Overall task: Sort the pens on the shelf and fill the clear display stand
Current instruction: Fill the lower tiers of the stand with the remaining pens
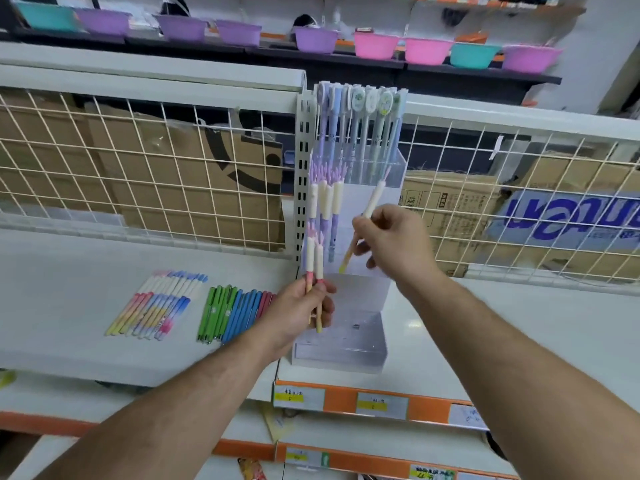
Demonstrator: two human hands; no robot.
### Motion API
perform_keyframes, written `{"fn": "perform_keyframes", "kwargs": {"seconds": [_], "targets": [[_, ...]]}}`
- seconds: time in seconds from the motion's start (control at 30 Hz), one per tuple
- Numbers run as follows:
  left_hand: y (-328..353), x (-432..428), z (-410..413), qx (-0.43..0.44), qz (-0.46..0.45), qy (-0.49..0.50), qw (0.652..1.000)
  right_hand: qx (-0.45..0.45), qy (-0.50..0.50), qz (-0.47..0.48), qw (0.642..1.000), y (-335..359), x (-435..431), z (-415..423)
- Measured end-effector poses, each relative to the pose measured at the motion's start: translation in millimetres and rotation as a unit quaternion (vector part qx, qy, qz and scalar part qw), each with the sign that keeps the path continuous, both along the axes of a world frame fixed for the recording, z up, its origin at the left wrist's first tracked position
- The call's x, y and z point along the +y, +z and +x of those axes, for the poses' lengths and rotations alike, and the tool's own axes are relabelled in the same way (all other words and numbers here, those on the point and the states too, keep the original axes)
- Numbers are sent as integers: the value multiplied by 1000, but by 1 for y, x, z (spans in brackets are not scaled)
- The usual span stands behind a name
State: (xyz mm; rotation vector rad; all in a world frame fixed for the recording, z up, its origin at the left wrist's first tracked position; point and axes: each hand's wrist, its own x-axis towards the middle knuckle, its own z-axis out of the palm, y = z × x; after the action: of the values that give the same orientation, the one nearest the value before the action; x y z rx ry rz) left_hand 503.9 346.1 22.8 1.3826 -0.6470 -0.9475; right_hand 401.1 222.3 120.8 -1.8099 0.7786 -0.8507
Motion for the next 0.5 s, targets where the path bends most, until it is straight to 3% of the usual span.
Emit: {"fn": "perform_keyframes", "kwargs": {"seconds": [0.27, 0.5], "targets": [[-9, -1, 3, -21, 4, 8, 1000, 6, -36, -45, 998, 23, -32, 31], [-15, 0, 4, -34, 10, 11, 999, 116, -6, -75, 990, 8, -36, 40]]}}
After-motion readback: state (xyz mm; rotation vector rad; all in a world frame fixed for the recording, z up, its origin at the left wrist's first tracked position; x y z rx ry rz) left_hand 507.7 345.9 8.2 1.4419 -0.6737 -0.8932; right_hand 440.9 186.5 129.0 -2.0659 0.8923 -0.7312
